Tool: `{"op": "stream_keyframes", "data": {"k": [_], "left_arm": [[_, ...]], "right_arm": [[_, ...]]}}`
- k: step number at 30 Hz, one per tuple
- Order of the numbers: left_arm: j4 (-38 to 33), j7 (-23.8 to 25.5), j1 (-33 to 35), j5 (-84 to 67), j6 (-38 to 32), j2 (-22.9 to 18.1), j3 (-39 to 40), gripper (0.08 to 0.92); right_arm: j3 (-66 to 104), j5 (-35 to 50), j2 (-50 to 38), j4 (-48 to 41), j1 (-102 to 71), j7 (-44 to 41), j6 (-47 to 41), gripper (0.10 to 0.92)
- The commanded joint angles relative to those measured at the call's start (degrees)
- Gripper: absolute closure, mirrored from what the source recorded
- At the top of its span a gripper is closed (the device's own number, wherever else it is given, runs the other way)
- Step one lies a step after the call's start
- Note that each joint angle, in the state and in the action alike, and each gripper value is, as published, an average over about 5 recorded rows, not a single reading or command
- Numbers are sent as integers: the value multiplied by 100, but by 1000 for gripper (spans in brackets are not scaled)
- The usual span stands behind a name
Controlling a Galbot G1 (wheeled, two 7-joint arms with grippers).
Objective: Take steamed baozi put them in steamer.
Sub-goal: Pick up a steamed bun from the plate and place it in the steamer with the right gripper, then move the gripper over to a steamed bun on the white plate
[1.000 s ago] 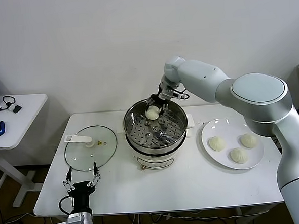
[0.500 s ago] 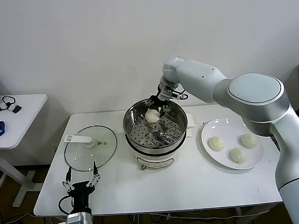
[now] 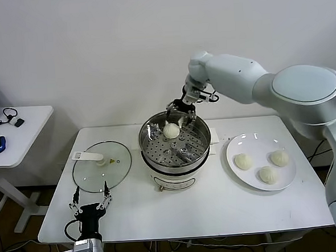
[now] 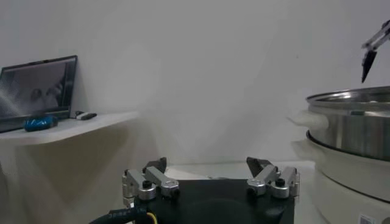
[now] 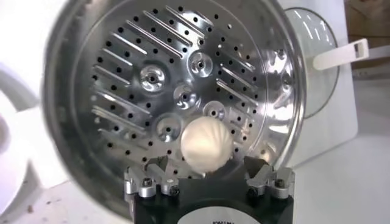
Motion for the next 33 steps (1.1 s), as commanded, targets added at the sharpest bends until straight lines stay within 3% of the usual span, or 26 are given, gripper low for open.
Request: {"op": "stream_keyframes", "data": {"k": [1,5,8,17,27,33], "left_arm": [[-36,3,14,28,29,-4,47,177],[-47,4,20,32,29,-4,64,177],[-46,5,25,34,27,-2,69,177],[-21,-4,35,-6,1,41,45,177],[49,4,-8,-7,8,46,50,177],[143,6,-26,28,5,46,46,177]], "right_arm": [[-1228,1761,-903,1368,1136,28,-2194,203],[-1377,1829,-1323,1927,1388,80,-3802,203],[-1469,1772,-1495,2105,1492,-103,-4319,203],[-1682,1840,-1885,2380,1504,-665,-5340,203],[-1456,2521,-2487,2567,938,-386,-6129,203],[-944,2485,-2739,2370,171,-350,-6197,203]]}}
